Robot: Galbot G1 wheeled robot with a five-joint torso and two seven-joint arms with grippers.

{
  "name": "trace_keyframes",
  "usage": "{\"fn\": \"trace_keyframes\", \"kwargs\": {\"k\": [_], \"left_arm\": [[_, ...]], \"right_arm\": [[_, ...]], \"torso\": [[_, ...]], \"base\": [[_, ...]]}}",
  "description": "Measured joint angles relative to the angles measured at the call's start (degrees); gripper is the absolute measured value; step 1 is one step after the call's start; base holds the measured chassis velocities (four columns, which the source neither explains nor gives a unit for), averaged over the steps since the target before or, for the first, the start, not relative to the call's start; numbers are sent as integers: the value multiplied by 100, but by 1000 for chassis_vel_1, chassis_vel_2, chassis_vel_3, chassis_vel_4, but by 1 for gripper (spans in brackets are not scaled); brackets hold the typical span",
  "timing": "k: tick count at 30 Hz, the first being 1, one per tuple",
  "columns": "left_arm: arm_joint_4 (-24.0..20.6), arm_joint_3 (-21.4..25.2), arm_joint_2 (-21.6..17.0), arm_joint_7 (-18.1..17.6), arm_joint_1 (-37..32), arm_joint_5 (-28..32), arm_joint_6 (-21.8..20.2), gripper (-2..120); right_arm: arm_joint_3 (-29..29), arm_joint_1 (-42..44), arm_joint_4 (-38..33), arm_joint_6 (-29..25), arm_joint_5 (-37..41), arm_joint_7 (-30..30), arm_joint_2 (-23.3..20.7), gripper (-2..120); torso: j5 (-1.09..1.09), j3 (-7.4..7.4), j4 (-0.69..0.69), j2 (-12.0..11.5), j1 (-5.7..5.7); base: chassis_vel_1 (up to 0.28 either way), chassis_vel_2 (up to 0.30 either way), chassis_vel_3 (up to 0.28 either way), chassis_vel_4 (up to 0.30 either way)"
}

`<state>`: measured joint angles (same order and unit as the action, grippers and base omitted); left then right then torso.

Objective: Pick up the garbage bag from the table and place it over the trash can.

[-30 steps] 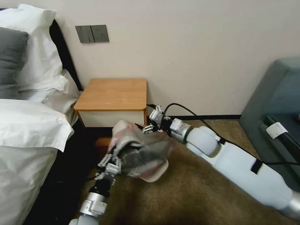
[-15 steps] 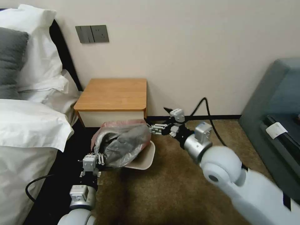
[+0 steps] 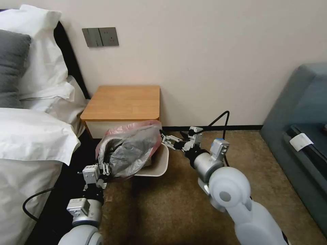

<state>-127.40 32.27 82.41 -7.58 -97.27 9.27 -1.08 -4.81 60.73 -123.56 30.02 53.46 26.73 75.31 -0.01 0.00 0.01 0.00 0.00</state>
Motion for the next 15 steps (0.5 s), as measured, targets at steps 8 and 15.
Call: {"fn": "trace_keyframes", "kwargs": {"k": [8, 15], "left_arm": [[-80, -7, 18, 14, -30, -13, 9, 11], [-122, 46, 28, 21, 1, 13, 11, 11]], "right_arm": [[42, -42, 417, 40, -193, -136, 495, 100], [60, -33, 523, 31, -414, -278, 616, 85]], "torso": [[0, 0, 0, 0, 0], [0, 0, -1, 0, 0]], "base": [[0, 0, 0, 0], [0, 0, 0, 0]]}}
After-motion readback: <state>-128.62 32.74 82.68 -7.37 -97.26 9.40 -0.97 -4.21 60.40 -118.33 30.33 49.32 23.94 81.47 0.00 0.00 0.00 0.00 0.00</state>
